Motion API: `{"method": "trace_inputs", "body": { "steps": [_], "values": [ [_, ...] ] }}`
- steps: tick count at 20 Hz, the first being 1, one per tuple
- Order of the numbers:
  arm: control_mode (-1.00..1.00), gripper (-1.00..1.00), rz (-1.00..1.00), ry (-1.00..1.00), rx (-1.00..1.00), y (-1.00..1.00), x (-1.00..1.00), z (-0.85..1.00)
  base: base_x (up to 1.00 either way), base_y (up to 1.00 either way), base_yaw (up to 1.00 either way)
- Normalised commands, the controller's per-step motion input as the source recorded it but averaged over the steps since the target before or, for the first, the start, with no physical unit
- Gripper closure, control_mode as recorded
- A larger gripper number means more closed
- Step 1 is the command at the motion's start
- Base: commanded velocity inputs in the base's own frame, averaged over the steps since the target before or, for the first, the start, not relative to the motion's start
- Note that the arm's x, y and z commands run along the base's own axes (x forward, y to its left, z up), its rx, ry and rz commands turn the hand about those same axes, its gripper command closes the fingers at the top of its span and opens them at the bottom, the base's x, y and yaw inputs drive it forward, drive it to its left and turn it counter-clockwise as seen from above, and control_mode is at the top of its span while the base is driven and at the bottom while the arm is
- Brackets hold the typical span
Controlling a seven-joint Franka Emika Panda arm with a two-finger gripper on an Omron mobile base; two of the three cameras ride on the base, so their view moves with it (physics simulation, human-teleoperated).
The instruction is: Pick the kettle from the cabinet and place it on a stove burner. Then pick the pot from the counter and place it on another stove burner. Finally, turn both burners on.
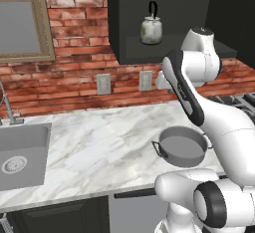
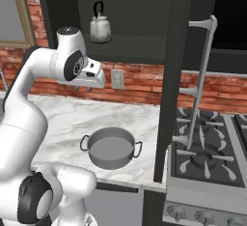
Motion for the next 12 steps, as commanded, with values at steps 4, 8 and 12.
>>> {"method": "trace_inputs", "body": {
  "steps": [4,8,12],
  "values": [
    [-1.00,-1.00,0.00,0.00,0.00,0.00,-0.01,0.00,0.00,0.00,0.00],
    [-1.00,-1.00,0.00,-0.01,0.00,-0.02,-0.01,0.00,0.00,0.00,0.00],
    [-1.00,-1.00,0.00,-0.06,-0.01,-0.03,-0.07,0.01,0.00,0.00,0.00]
  ]
}}
